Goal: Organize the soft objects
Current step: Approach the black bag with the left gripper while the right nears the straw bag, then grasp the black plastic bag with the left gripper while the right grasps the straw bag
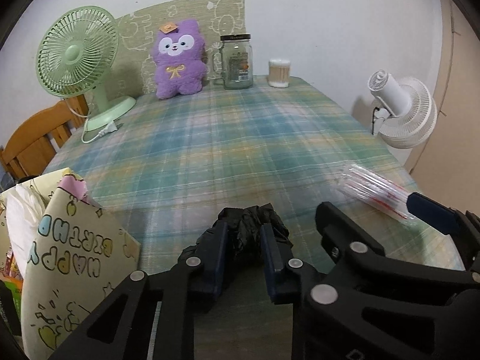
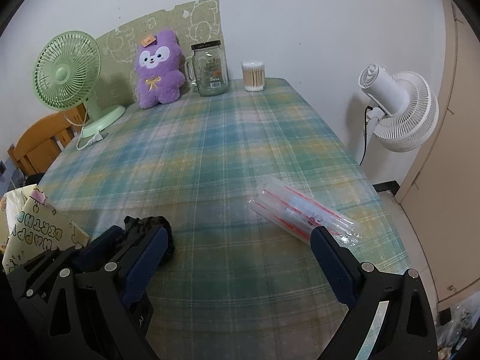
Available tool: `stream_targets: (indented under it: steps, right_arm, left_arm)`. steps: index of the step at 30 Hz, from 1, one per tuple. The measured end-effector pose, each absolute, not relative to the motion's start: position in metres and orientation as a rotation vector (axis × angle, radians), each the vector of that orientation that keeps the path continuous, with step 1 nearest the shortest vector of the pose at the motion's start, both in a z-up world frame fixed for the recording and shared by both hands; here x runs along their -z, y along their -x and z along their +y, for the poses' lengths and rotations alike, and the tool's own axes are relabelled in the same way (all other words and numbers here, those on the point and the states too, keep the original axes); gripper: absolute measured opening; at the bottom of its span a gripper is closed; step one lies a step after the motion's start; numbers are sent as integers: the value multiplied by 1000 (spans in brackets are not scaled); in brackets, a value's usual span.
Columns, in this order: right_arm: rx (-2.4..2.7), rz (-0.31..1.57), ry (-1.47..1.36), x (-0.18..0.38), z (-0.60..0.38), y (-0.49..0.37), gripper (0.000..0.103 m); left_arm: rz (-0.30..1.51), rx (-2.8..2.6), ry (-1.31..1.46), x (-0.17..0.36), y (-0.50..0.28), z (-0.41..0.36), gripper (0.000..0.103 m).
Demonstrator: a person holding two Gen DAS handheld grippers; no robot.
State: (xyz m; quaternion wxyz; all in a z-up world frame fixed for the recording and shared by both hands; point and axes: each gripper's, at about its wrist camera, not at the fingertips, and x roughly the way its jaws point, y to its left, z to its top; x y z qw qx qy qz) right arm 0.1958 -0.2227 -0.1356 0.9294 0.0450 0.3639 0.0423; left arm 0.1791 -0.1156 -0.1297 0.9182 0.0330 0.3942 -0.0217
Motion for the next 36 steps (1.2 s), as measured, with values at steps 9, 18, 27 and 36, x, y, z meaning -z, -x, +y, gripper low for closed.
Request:
stream_targets:
  steps: [9,18,27,36]
  right_arm:
    - [-78,731,-113,135,-240,-195,98]
    - [-65,720,-99,136,-258,-206,98]
    - [-97,723,-74,139,-265,-224,98]
    - [-95,742,-53,146,-266,-240,86]
  left_arm:
    - [815,94,-77,127,-179,-137,19]
    - [815,135,-101,128,-188,-158,19]
    - [815,144,-111,129,-198,-168,19]
    - [818,130,-97,133,-208,-166,19]
